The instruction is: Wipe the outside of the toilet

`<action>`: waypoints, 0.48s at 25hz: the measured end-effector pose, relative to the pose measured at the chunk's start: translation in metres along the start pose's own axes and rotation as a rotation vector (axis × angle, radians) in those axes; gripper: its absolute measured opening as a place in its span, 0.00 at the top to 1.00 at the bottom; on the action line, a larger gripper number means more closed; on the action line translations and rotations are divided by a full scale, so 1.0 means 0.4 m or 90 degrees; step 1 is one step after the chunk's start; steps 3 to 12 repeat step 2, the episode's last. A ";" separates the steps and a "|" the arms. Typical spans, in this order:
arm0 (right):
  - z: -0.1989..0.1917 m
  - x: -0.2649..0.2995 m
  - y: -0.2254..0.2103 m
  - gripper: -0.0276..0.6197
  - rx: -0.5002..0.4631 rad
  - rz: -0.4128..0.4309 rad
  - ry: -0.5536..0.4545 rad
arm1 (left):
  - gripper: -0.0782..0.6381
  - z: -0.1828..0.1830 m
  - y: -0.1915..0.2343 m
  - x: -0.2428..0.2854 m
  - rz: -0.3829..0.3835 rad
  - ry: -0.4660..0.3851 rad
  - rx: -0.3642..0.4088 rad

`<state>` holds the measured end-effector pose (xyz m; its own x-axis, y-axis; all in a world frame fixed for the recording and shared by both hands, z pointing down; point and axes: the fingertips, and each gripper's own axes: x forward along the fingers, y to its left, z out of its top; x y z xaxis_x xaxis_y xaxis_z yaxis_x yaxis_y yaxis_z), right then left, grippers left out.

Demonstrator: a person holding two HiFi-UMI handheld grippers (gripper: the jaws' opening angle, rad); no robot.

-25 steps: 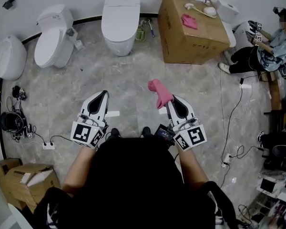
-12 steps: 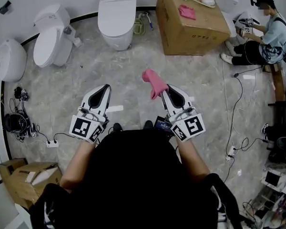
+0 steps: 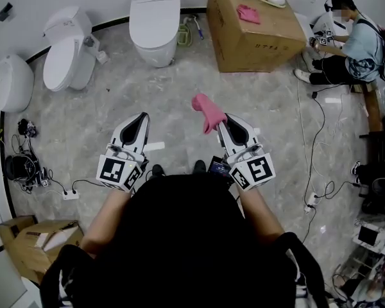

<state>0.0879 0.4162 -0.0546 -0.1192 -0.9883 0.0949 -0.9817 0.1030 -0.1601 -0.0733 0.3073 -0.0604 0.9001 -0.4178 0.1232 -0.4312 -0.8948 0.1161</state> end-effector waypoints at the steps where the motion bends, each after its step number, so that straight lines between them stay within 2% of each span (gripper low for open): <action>1: 0.000 -0.003 0.001 0.86 -0.001 -0.005 -0.001 | 0.87 -0.003 0.001 -0.003 0.004 0.001 0.000; 12: 0.000 -0.005 0.003 0.86 -0.002 -0.011 -0.002 | 0.87 -0.005 0.003 -0.006 0.009 0.003 0.000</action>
